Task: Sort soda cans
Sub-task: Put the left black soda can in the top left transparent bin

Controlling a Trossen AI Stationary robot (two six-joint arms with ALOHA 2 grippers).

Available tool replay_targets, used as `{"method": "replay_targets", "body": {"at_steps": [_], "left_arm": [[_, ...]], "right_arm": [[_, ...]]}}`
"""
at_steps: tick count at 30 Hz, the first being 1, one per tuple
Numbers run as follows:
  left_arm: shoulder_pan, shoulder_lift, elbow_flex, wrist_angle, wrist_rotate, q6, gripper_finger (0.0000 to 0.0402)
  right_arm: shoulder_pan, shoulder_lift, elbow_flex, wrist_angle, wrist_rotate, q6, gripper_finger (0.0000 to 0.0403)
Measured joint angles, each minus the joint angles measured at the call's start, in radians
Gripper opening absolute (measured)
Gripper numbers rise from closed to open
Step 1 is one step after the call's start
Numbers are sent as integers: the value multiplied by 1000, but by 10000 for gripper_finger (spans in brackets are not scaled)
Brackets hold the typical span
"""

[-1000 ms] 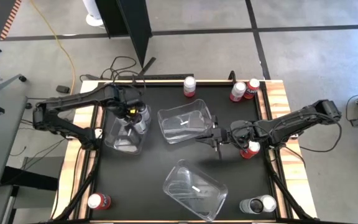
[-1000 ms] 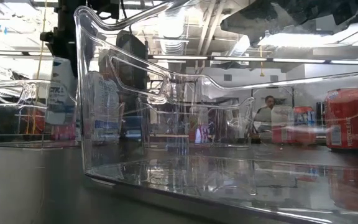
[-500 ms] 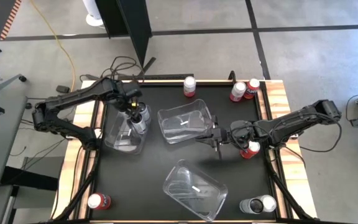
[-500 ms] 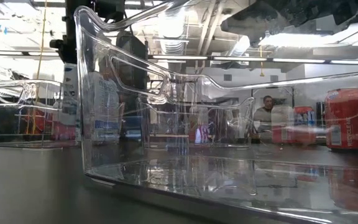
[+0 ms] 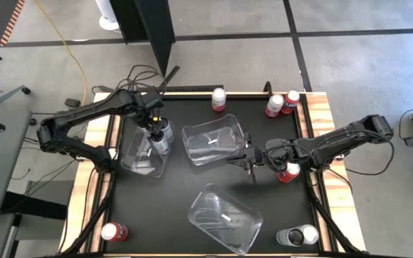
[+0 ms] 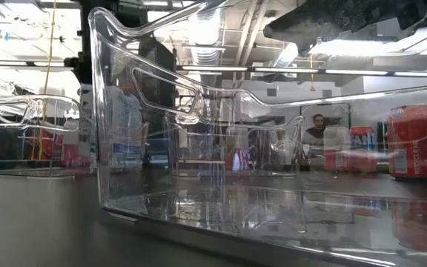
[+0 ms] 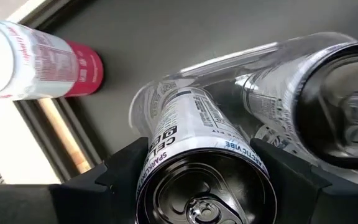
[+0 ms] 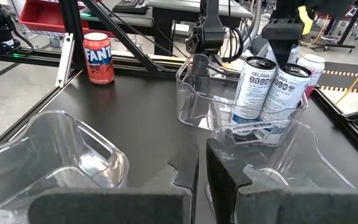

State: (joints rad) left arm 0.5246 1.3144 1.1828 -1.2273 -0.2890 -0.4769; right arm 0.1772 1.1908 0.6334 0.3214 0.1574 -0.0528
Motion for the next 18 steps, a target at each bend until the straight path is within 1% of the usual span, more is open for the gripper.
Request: {"method": "replay_targets", "body": {"at_steps": [4,9,15,18], "left_arm": [[9,-3,-40,47,7,10,250],[13,-4,-45,61,8,31,252],[14,0,-49,78,19,52,291],[15,3,-52,76,19,56,302]], "right_arm": [[0,0,0,0,0,1,51],[0,0,0,0,0,3,51],[0,0,0,0,0,2,51],[0,0,0,0,0,2,51]]}}
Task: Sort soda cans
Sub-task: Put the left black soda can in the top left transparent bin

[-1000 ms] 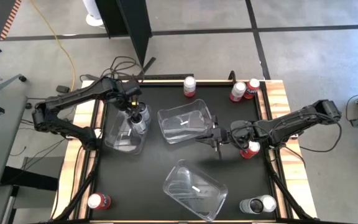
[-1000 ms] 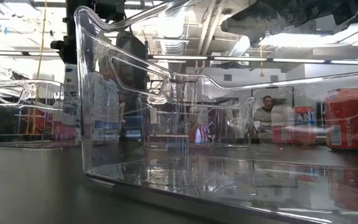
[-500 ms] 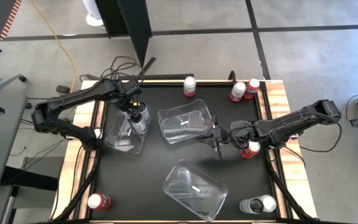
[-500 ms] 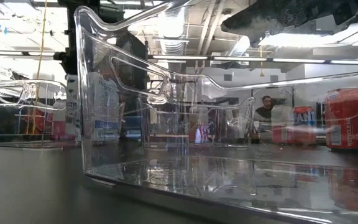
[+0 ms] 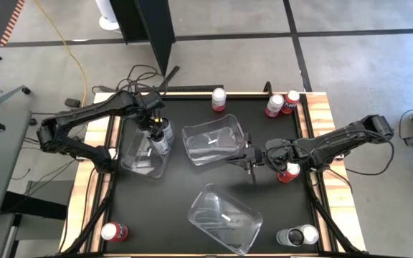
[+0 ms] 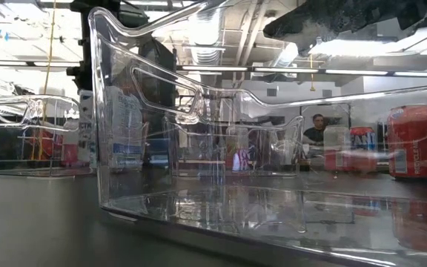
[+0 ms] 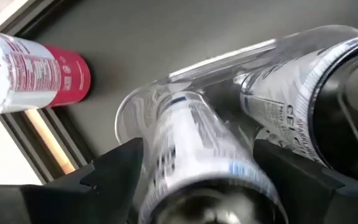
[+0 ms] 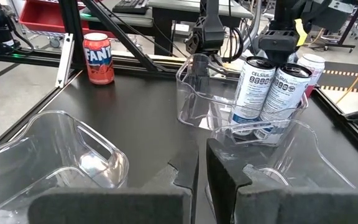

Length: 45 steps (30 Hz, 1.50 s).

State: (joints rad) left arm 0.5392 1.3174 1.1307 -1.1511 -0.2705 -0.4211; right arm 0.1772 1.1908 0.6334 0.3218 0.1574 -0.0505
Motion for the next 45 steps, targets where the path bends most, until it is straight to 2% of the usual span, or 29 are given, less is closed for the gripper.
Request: {"method": "replay_targets", "body": {"at_steps": [14,20,27,33,39,45], "left_arm": [[0,-2,5,-24,1,30,308],[-39,-13,105,-232,16,17,309],[-187,-137,147,-359,70,-195,309],[-409,-213,147,-372,91,-476,309],[-596,-173,130,-329,88,-678,309],[-697,-67,89,-267,75,-781,309]], "right_arm": [[0,0,0,0,0,-3,51],[0,0,0,-4,0,6,51],[0,0,0,-14,0,17,51],[-3,0,0,-14,0,17,51],[-3,0,0,-14,0,17,51],[1,0,0,-14,0,17,51]]}}
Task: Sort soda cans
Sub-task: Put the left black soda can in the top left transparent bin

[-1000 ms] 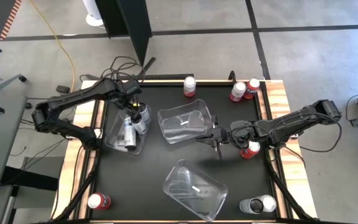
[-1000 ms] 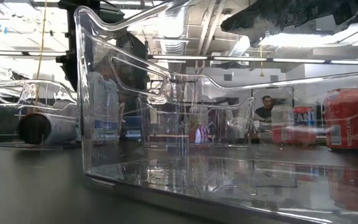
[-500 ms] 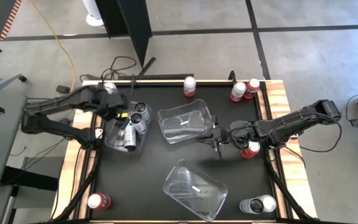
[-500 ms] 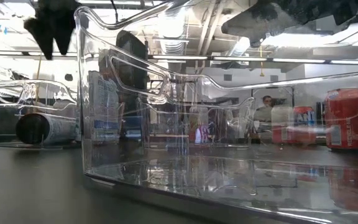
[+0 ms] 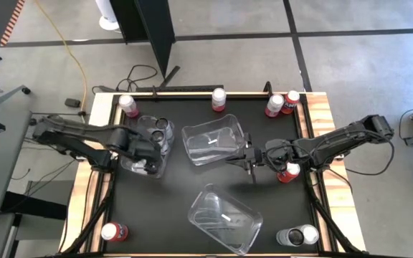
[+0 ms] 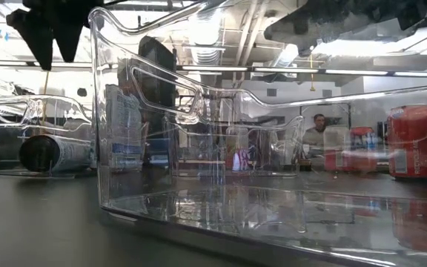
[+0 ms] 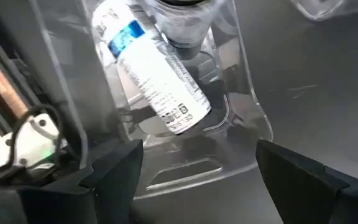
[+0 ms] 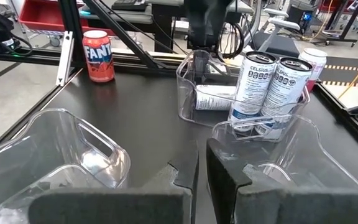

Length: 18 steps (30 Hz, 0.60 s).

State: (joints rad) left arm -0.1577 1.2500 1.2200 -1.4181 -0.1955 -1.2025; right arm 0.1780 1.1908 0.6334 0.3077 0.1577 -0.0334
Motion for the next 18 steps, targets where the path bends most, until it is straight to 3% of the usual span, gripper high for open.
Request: {"method": "replay_targets", "body": {"at_steps": [10,18], "left_arm": [[-16,170,-76,51,-7,-64,309],[-12,185,-184,144,-19,-136,309]], "right_arm": [[20,0,0,0,0,-5,51],[31,0,0,0,0,-20,51]]}}
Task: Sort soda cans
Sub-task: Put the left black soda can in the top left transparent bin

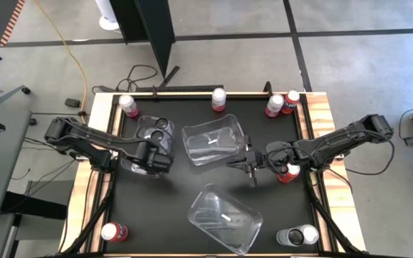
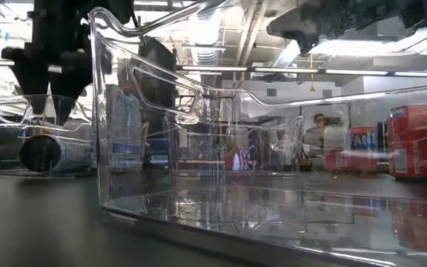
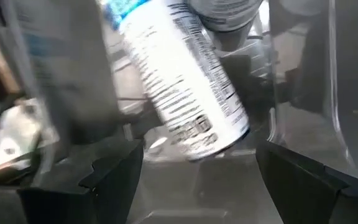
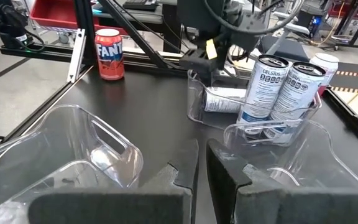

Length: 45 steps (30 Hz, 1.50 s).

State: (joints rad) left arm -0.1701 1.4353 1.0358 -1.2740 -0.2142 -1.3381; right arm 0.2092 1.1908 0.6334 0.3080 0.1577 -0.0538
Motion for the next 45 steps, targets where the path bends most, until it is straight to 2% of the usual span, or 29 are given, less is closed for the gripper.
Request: {"method": "replay_targets", "body": {"at_steps": [9,13,26,38,45], "left_arm": [[36,-5,-112,200,-4,7,309],[52,-10,-151,225,32,6,309],[53,-4,-279,433,44,-14,309],[66,-52,-285,422,30,9,309],[66,-131,-289,377,-9,19,309]], "right_arm": [[0,0,0,2,0,0,51],[0,0,0,12,0,0,51],[0,0,0,17,0,0,51],[0,0,0,24,0,1,51],[0,0,0,24,0,1,51]]}}
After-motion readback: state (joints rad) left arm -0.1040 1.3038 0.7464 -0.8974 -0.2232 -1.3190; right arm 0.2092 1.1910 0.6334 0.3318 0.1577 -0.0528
